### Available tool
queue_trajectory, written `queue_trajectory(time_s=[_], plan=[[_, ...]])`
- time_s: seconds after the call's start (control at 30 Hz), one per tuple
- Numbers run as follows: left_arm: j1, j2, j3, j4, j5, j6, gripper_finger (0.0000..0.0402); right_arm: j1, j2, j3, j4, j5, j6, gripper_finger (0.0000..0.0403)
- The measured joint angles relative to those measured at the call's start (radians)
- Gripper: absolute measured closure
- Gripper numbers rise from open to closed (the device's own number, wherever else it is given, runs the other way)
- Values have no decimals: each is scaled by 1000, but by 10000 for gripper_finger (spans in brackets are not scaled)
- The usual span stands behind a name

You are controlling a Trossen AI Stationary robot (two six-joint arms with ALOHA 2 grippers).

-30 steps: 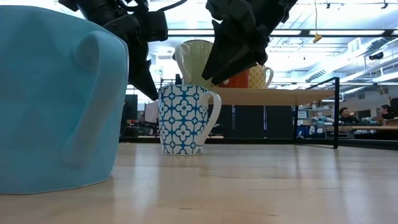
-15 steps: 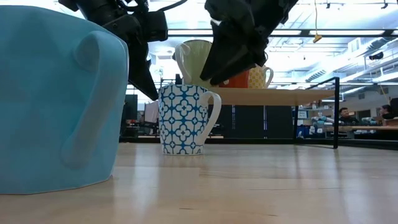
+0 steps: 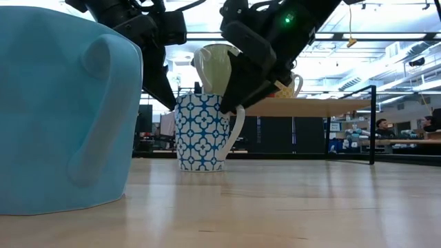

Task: Place coffee mugs
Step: Put the blue patterned mug on the shelf

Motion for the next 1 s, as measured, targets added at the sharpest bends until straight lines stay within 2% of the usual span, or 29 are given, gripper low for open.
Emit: queue_trajectory(time_s=[0.43,0.6,0.73,1.0], plan=[[0,0,0,-3,0,0,214,-8,0,0,12,-37,0,202],[0,0,0,-2,0,0,214,-19,0,0,14,-42,49,206],[0,0,0,-3,-1,0,214,-25,0,0,12,-44,57,224],[0,0,0,-3,-1,-1,214,-27,0,0,3,-44,59,286]])
